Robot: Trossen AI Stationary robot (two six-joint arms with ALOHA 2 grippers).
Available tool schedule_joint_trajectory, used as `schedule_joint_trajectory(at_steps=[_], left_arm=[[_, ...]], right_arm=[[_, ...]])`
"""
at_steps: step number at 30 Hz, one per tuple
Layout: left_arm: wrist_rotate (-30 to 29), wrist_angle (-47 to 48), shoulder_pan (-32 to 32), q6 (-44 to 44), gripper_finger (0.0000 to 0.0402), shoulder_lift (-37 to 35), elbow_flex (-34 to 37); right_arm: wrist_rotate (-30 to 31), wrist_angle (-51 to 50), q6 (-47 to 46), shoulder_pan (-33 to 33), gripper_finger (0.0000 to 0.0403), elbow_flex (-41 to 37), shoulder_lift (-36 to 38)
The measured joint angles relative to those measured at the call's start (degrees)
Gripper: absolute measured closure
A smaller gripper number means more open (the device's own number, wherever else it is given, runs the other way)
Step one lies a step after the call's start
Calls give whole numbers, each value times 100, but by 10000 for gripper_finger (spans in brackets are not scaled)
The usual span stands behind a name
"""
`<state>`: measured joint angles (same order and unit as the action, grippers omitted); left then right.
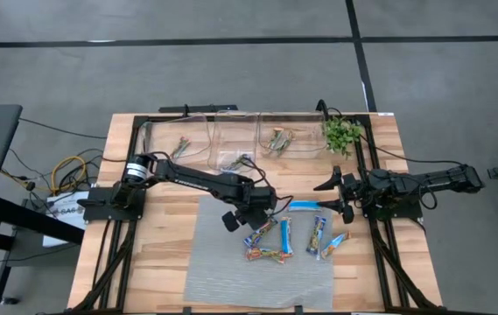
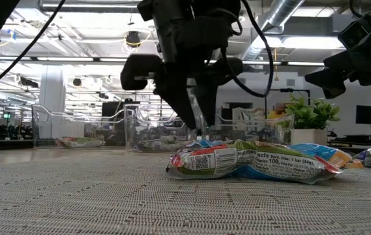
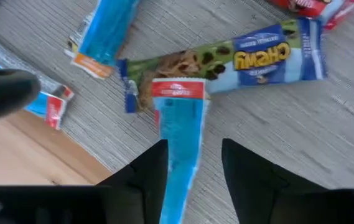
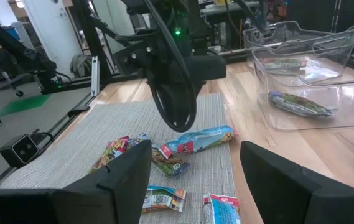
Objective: Pick and place Granola Bars by type
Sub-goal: Put the top left red granola bar into the left transparent bin
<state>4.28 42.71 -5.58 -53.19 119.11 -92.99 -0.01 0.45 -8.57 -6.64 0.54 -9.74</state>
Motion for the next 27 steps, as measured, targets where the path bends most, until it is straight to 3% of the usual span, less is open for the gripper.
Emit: schedule_joint_trajectory(at_steps=[9, 15, 19, 27], left_arm=[[-776, -1042, 6, 155, 207, 4, 833], [-768, -1054, 6, 185, 211, 4, 857], [-768, -1052, 6, 299, 254, 4, 857], [-588, -1030, 6, 955, 387, 4, 857]], right_arm=[[0, -2, -1, 0, 163, 1, 1], [0, 0, 1, 1, 163, 0, 2], [0, -2, 1, 1, 163, 2, 2], [0, -1, 1, 1, 163, 0, 1]])
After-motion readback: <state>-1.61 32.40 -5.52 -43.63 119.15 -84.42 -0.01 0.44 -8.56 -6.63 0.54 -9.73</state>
